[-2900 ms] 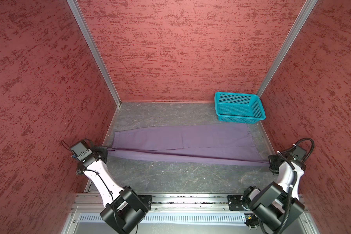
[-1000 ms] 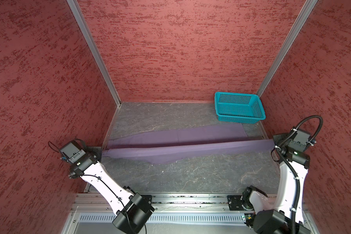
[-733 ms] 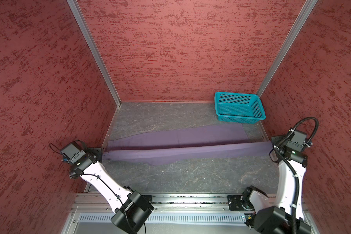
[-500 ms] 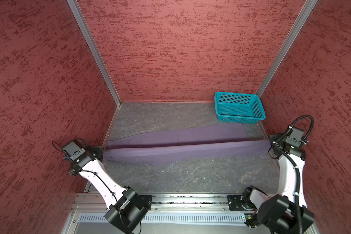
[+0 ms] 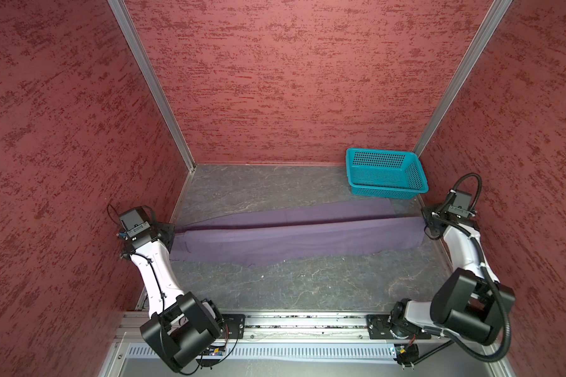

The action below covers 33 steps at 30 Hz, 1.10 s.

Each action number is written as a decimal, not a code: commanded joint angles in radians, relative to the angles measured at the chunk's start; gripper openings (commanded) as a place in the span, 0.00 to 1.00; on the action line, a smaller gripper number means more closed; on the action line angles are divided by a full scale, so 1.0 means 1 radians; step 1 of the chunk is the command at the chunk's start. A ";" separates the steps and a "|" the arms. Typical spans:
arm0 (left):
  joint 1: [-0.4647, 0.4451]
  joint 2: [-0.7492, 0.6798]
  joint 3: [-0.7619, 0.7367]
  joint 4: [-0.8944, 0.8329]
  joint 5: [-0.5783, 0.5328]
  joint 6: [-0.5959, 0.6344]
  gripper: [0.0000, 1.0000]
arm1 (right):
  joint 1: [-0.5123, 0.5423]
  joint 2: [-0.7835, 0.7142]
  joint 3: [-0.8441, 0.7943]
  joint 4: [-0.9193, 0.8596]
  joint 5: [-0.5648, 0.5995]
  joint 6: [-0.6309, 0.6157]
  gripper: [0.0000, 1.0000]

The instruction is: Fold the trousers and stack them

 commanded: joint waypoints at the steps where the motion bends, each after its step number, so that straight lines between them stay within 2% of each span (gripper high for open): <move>1: -0.009 0.029 0.048 0.123 -0.128 -0.001 0.00 | 0.016 0.046 0.073 0.120 0.095 0.018 0.00; 9: -0.055 0.118 0.078 0.153 -0.169 -0.001 0.00 | 0.083 0.218 0.197 0.119 0.147 0.010 0.00; 25: -0.145 0.276 0.067 0.222 -0.231 -0.007 0.00 | 0.137 0.464 0.200 0.185 0.147 0.016 0.00; 31: -0.170 0.380 0.131 0.219 -0.238 0.006 0.00 | 0.140 0.535 0.246 0.201 0.132 0.039 0.00; 33: -0.177 0.428 0.174 0.205 -0.234 0.015 0.05 | 0.140 0.556 0.263 0.209 0.111 0.061 0.06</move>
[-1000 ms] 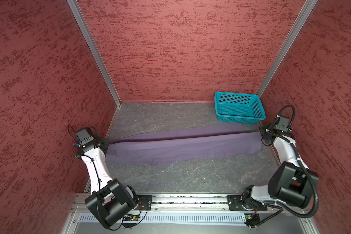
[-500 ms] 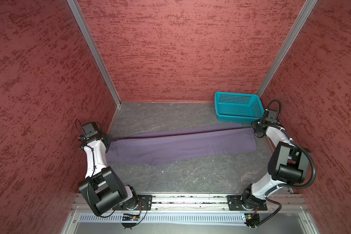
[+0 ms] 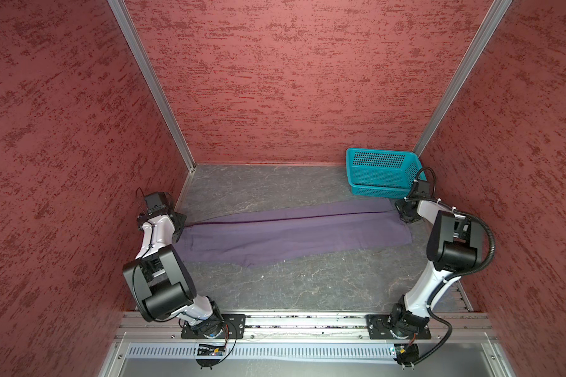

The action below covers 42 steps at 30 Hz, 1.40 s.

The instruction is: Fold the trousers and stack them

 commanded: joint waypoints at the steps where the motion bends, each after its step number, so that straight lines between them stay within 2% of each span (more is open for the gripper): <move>1: -0.002 0.068 0.096 0.038 -0.064 0.022 0.06 | -0.009 0.030 0.066 0.072 0.022 0.051 0.08; 4: -0.013 0.167 0.205 -0.022 -0.040 0.038 0.08 | -0.009 0.080 0.127 0.056 -0.047 0.096 0.12; 6: -0.024 0.231 0.287 -0.060 -0.031 0.047 0.14 | -0.009 0.104 0.160 0.059 -0.086 0.130 0.23; 7: -0.032 0.257 0.325 -0.078 -0.031 0.049 0.23 | -0.010 0.112 0.172 0.064 -0.105 0.149 0.31; 10: -0.058 0.300 0.403 -0.102 -0.030 0.047 0.65 | -0.009 0.124 0.184 0.083 -0.147 0.193 0.45; 11: -0.066 0.306 0.423 -0.110 -0.036 0.046 0.71 | -0.010 0.124 0.186 0.083 -0.155 0.200 0.47; 13: -0.079 0.316 0.461 -0.120 -0.040 0.046 0.75 | -0.009 0.121 0.185 0.081 -0.170 0.200 0.48; 17: -0.091 0.302 0.509 -0.143 -0.037 0.051 0.78 | -0.009 0.094 0.166 0.071 -0.192 0.171 0.45; 20: -0.102 0.262 0.500 -0.146 -0.026 0.059 0.77 | -0.010 0.047 0.111 0.092 -0.219 0.131 0.33; 22: -0.114 0.222 0.468 -0.144 -0.016 0.064 0.72 | -0.006 0.010 0.068 0.098 -0.237 0.091 0.30; 24: -0.136 0.164 0.397 -0.103 0.022 0.061 0.67 | 0.001 -0.038 0.021 0.084 -0.239 0.036 0.32; 28: -0.220 0.063 0.314 -0.086 0.033 0.086 0.66 | 0.037 -0.144 -0.053 0.003 -0.168 -0.106 0.45; 31: -0.312 -0.014 0.262 -0.054 0.039 0.105 0.64 | 0.081 -0.229 -0.103 -0.082 -0.069 -0.221 0.50; 34: -0.437 -0.072 0.221 -0.017 0.037 0.128 0.61 | 0.104 -0.299 -0.161 -0.151 -0.005 -0.296 0.52; 38: -0.648 -0.083 0.196 0.024 0.000 0.150 0.59 | 0.105 -0.360 -0.249 -0.194 -0.032 -0.392 0.38; 42: -0.868 -0.009 0.222 0.059 -0.008 0.158 0.62 | 0.105 -0.391 -0.303 -0.246 -0.059 -0.424 0.38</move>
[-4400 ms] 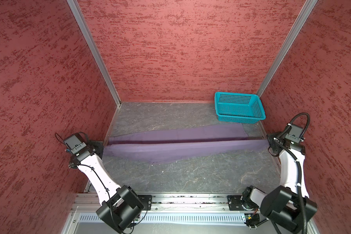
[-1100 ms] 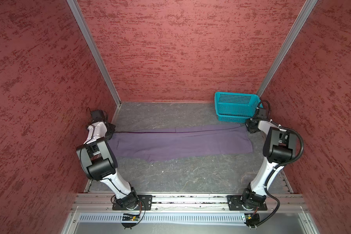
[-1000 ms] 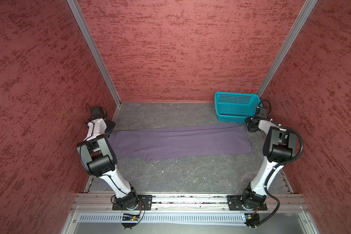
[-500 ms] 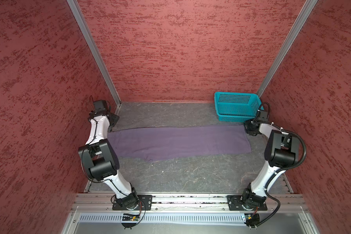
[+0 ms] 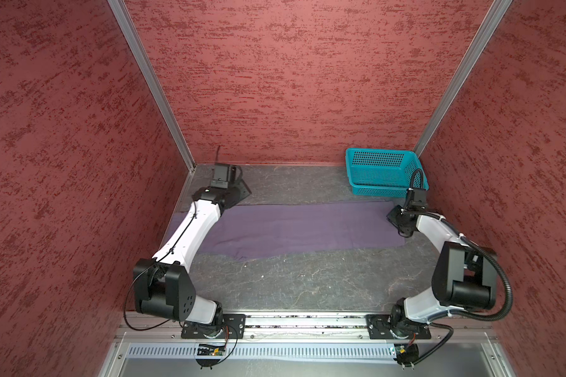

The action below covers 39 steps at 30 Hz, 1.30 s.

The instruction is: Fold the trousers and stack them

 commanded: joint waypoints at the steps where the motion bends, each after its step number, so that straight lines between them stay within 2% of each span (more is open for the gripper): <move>1: -0.138 0.072 0.023 0.050 -0.016 0.031 0.63 | -0.004 -0.022 -0.026 -0.097 0.017 -0.074 0.38; 3: -0.224 0.145 0.056 0.081 0.013 0.040 0.64 | -0.004 -0.018 -0.034 -0.125 0.022 -0.071 0.43; 7: -0.332 0.295 0.142 0.089 0.072 0.045 0.64 | -0.008 0.021 -0.035 -0.152 0.042 -0.059 0.54; 10: -0.386 0.371 0.174 0.100 0.104 0.045 0.64 | -0.007 0.052 -0.007 -0.167 0.085 -0.055 0.56; 15: -0.429 0.447 0.191 0.111 0.147 0.029 0.65 | -0.009 0.120 0.049 -0.180 0.116 -0.057 0.66; 17: -0.433 0.470 0.199 0.114 0.170 0.019 0.65 | -0.008 0.160 0.069 -0.179 0.128 -0.047 0.74; 20: -0.431 0.491 0.212 0.113 0.183 0.012 0.66 | -0.008 0.200 0.086 -0.153 0.122 -0.051 0.75; 26: -0.433 0.528 0.243 0.097 0.204 0.010 0.66 | -0.008 0.265 0.126 -0.103 0.094 -0.055 0.57; 29: -0.432 0.546 0.247 0.104 0.220 0.003 0.66 | -0.009 0.294 0.154 -0.092 0.086 -0.063 0.44; 36: -0.431 0.577 0.259 0.100 0.235 -0.007 0.66 | -0.010 0.324 0.162 -0.064 0.065 -0.093 0.01; 39: -0.431 0.573 0.260 0.095 0.231 -0.003 0.66 | -0.010 0.287 0.151 -0.058 0.107 -0.095 0.00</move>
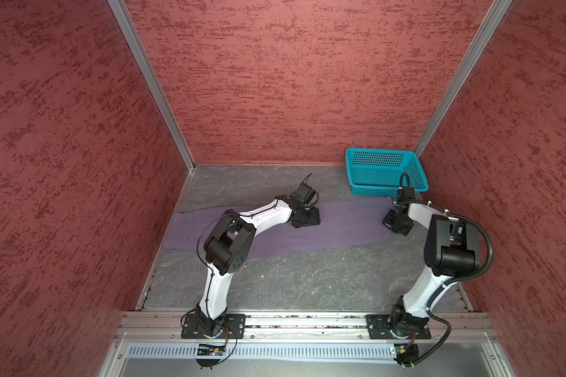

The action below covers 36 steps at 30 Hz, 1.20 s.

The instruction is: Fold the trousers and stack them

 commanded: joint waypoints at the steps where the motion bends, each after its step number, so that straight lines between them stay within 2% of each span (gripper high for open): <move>1: 0.001 -0.004 0.023 -0.001 0.007 -0.003 0.66 | -0.005 -0.026 -0.022 0.024 0.052 -0.012 0.00; 8: 0.030 -0.116 -0.042 0.008 -0.027 0.002 0.66 | -0.005 -0.221 0.004 0.010 0.149 0.012 0.00; 14: 0.111 -0.252 -0.229 0.022 -0.054 -0.013 0.66 | 0.053 -0.427 -0.038 0.146 -0.015 0.044 0.00; 19: 0.203 -0.405 -0.438 0.052 -0.076 -0.054 0.66 | 0.252 -0.427 0.035 0.165 0.024 0.016 0.00; 23: 0.238 -0.468 -0.527 0.085 -0.043 -0.063 0.66 | 0.427 -0.380 0.093 0.184 0.083 -0.015 0.00; 30: 0.236 -0.441 -0.573 0.131 0.008 -0.106 0.66 | 0.703 -0.236 0.175 0.187 0.181 -0.100 0.00; 36: 0.238 -0.409 -0.564 0.139 0.011 -0.105 0.66 | 0.870 -0.149 0.194 0.167 0.225 -0.120 0.00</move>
